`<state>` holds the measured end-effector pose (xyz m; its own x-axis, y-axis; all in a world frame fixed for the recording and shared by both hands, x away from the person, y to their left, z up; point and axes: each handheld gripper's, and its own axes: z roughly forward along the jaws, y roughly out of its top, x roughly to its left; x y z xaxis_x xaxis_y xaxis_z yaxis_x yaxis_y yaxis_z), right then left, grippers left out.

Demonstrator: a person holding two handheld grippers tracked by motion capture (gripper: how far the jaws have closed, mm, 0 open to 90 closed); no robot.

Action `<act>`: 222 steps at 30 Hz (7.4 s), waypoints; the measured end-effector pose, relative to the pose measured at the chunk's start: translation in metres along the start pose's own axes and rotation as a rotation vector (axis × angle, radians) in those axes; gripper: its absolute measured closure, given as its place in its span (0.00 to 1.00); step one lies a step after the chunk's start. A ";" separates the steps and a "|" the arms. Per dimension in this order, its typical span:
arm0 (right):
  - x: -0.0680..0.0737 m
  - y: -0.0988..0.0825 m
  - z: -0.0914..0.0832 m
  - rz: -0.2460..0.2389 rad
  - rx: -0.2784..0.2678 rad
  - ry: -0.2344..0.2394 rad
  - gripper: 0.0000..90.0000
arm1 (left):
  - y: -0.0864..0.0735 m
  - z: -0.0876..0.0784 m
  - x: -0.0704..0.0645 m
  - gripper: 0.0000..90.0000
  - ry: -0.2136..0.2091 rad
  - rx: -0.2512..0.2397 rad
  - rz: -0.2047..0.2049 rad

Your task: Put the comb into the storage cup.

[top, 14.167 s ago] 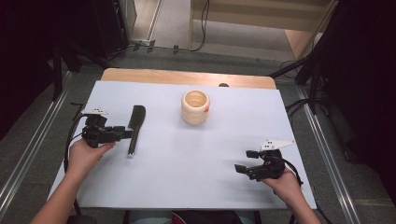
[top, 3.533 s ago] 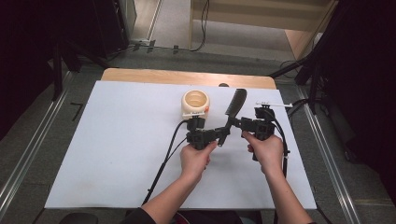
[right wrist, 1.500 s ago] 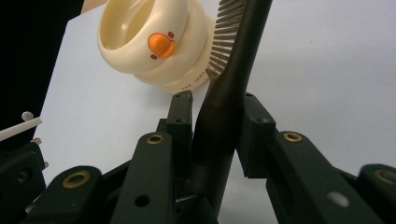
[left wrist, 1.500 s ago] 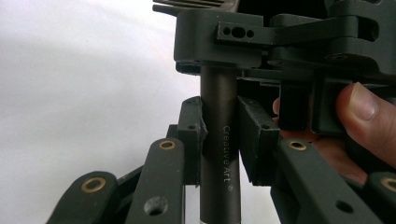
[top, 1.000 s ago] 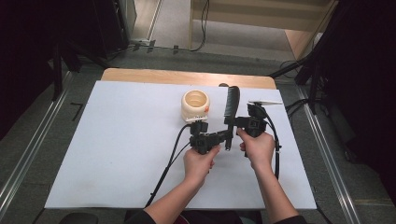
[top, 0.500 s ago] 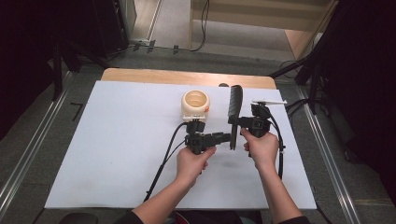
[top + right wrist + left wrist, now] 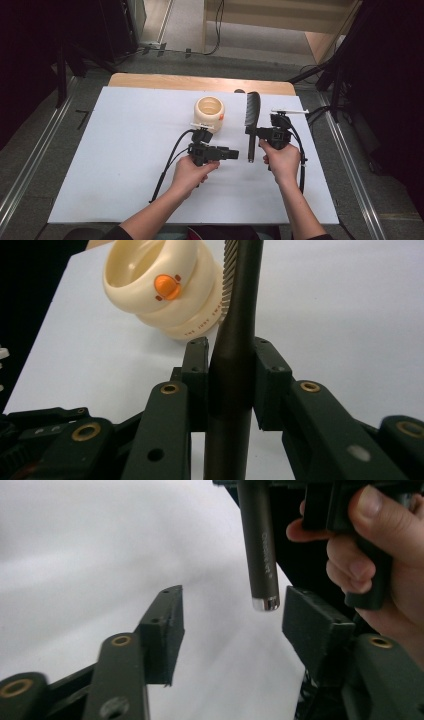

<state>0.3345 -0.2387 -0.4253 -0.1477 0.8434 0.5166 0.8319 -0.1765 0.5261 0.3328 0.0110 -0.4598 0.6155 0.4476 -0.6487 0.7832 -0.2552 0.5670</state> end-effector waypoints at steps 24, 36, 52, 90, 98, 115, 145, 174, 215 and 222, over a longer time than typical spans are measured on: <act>-0.001 -0.015 0.002 -0.091 -0.030 0.021 0.78 | -0.016 -0.041 0.018 0.40 0.059 0.114 0.184; -0.003 -0.016 0.003 -0.105 -0.038 0.021 0.78 | -0.028 -0.056 0.026 0.38 0.082 0.145 0.236; -0.001 -0.017 0.001 -0.129 -0.054 0.022 0.78 | -0.036 -0.087 0.035 0.38 0.147 0.132 0.290; -0.002 -0.012 0.001 -0.139 -0.087 0.024 0.78 | -0.067 -0.141 0.057 0.37 0.240 0.099 0.270; 0.004 -0.005 0.004 -0.148 -0.096 0.021 0.78 | -0.072 -0.149 0.059 0.37 0.251 0.100 0.261; 0.012 0.013 0.006 -0.136 -0.101 0.027 0.78 | -0.078 -0.156 0.063 0.37 0.267 0.091 0.238; 0.043 0.053 0.013 -0.164 -0.156 0.020 0.78 | -0.078 -0.159 0.068 0.37 0.269 0.084 0.213; 0.072 0.071 0.044 -0.200 -0.205 -0.006 0.78 | -0.078 -0.160 0.070 0.37 0.263 0.084 0.210; 0.091 0.116 0.080 -0.222 -0.242 -0.055 0.78 | -0.078 -0.159 0.071 0.37 0.252 0.098 0.206; 0.092 0.115 0.090 -0.222 -0.245 -0.057 0.78 | -0.079 -0.158 0.071 0.37 0.246 0.098 0.205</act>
<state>0.4649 -0.1355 -0.3775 -0.2747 0.9007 0.3366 0.6284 -0.0968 0.7719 0.3012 0.1987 -0.4703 0.7306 0.5689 -0.3776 0.6576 -0.4375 0.6133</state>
